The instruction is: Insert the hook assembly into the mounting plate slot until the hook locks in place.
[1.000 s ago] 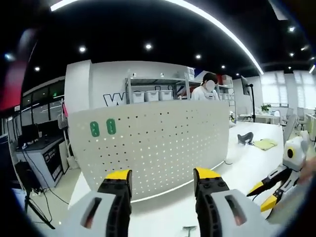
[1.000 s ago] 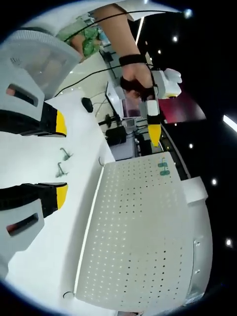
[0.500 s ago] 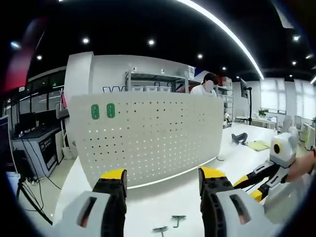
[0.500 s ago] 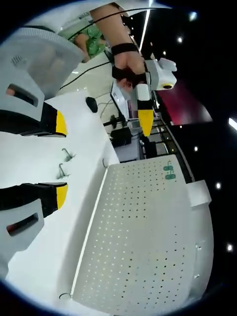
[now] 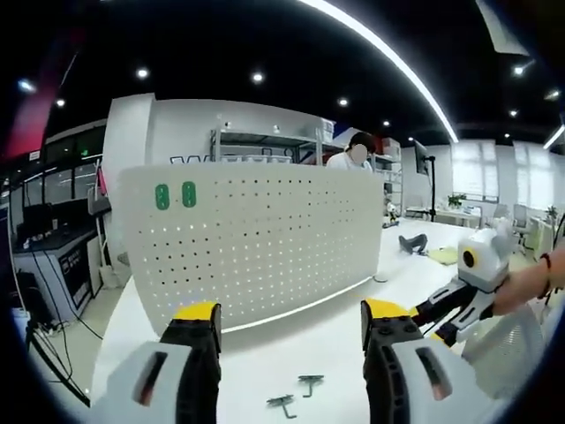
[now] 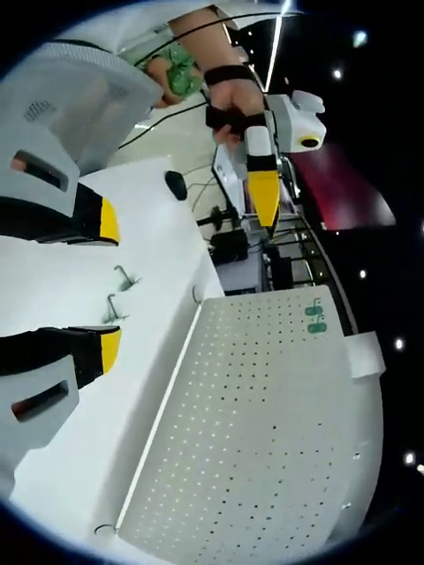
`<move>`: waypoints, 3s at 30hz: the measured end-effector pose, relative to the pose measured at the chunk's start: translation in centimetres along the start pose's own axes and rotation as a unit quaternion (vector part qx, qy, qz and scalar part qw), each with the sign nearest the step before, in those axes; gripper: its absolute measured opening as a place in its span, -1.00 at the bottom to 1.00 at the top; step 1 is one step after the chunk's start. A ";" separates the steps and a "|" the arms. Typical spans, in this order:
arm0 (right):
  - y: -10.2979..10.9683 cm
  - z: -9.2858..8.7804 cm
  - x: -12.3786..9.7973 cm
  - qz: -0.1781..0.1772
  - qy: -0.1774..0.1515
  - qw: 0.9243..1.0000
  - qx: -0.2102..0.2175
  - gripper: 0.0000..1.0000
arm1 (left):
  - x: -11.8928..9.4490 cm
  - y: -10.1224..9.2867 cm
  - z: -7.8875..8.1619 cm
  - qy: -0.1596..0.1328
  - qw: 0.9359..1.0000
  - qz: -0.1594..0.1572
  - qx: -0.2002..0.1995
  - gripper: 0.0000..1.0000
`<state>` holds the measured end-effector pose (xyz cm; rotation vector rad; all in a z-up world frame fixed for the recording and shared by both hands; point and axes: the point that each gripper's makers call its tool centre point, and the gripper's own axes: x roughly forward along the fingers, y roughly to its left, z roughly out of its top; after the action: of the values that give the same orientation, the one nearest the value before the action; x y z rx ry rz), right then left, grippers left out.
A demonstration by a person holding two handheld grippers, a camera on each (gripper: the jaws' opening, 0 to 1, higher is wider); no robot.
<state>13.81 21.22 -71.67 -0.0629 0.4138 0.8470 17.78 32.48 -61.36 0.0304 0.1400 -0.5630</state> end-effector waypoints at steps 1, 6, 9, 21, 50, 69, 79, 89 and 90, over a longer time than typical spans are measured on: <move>0.0 -0.1 0.2 0.000 0.001 1.000 0.001 -0.28 | 0.0 -0.1 -0.1 0.002 1.000 -0.002 0.000 0.31; -0.1 -0.4 0.7 0.001 0.012 1.000 0.006 -0.29 | -0.4 -0.7 -0.7 0.005 1.000 -0.015 -0.002 0.32; -0.3 -0.5 1.1 0.000 0.015 1.000 0.005 -0.29 | -0.6 -0.7 -1.1 0.007 1.000 -0.019 -0.005 0.34; -0.3 -1.9 2.9 0.008 0.044 0.999 0.001 -0.32 | -1.7 -1.0 -2.2 0.013 0.999 -0.030 -0.008 0.42; -1.2 -4.7 8.3 0.040 0.131 0.990 -0.031 -0.33 | -2.0 -2.4 -4.3 0.008 0.997 -0.046 -0.065 0.62; -3.0 -6.1 10.1 0.043 0.177 0.982 -0.058 -0.36 | -2.4 -2.0 -5.1 0.016 0.997 -0.043 -0.065 0.66; -3.6 -6.7 11.0 0.046 0.192 0.978 -0.061 -0.45 | -2.6 -1.8 -5.3 0.011 0.996 -0.043 -0.079 0.63; -4.0 -7.9 11.5 0.047 0.213 0.973 -0.075 -0.52 | -3.0 -1.9 -5.5 0.009 0.995 -0.049 -0.091 0.62; -4.1 -8.0 11.6 0.047 0.214 0.973 -0.074 -0.52 | -3.1 -1.8 -5.4 0.007 0.995 -0.048 -0.092 0.62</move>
<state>20.98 25.07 -83.82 -0.3716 0.7628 0.9569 13.58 32.95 -66.30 -0.1517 0.2063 -0.6440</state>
